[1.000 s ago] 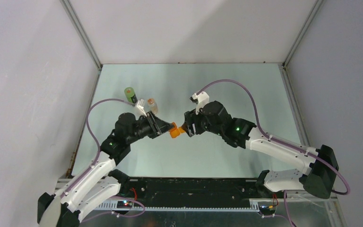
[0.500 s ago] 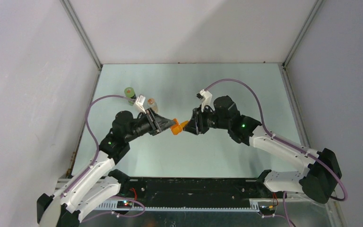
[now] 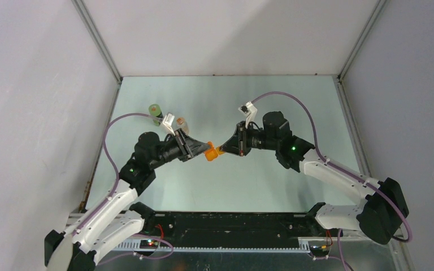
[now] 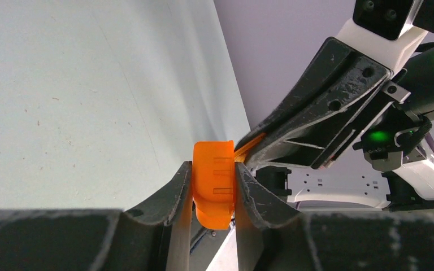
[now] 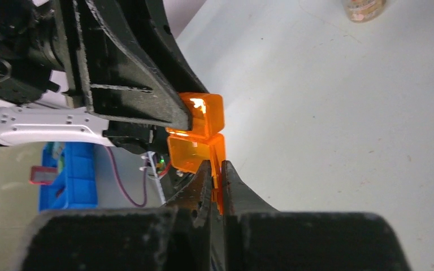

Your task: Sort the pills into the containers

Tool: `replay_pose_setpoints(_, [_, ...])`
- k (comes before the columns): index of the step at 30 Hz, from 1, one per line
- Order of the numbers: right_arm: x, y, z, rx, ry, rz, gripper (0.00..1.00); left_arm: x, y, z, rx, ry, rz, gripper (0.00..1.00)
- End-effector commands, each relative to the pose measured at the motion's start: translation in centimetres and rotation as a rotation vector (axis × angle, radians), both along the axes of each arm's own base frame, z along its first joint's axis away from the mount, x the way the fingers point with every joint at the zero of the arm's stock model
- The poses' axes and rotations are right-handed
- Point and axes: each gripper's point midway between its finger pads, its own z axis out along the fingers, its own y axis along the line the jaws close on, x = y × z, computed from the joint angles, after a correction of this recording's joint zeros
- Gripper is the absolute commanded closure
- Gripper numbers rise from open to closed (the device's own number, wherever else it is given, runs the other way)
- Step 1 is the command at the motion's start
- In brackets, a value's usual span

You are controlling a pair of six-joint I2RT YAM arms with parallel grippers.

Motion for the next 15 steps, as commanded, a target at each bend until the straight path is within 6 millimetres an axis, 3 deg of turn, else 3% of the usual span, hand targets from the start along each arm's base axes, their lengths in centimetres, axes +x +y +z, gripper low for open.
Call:
replay_pose_setpoints(1, [-0.2,0.2,1.7,0.053,-0.033,0.015,1.00,0.2,-0.5,2.6,-0.040,-0.067,-0.021,0.96])
replay_pose_setpoints(3, [0.0,0.0,1.5,0.044,-0.031,0.004,1.00,0.4,-0.6,2.5,-0.034,-0.063,-0.018,0.92])
replay_pose_setpoints(5, [0.2,-0.3,1.3,0.032,-0.029,-0.012,1.00,0.7,-0.5,2.2,-0.022,-0.056,-0.006,0.61])
replay_pose_setpoints(6, [0.4,-0.5,1.1,0.022,-0.026,-0.026,1.00,0.8,-0.4,2.0,-0.013,-0.047,0.001,0.36])
replay_pose_setpoints(8, [0.9,-1.0,0.5,-0.002,-0.018,-0.057,1.00,1.4,0.2,1.3,0.024,-0.035,0.048,0.13])
replay_pose_setpoints(10, [1.9,-2.0,-0.7,-0.049,0.010,-0.105,1.00,2.1,1.1,0.5,0.072,-0.025,0.112,0.03])
replay_pose_setpoints(15, [4.0,-4.1,-5.3,-0.210,0.065,-0.231,1.00,3.5,4.0,-0.6,0.147,-0.005,0.274,0.01])
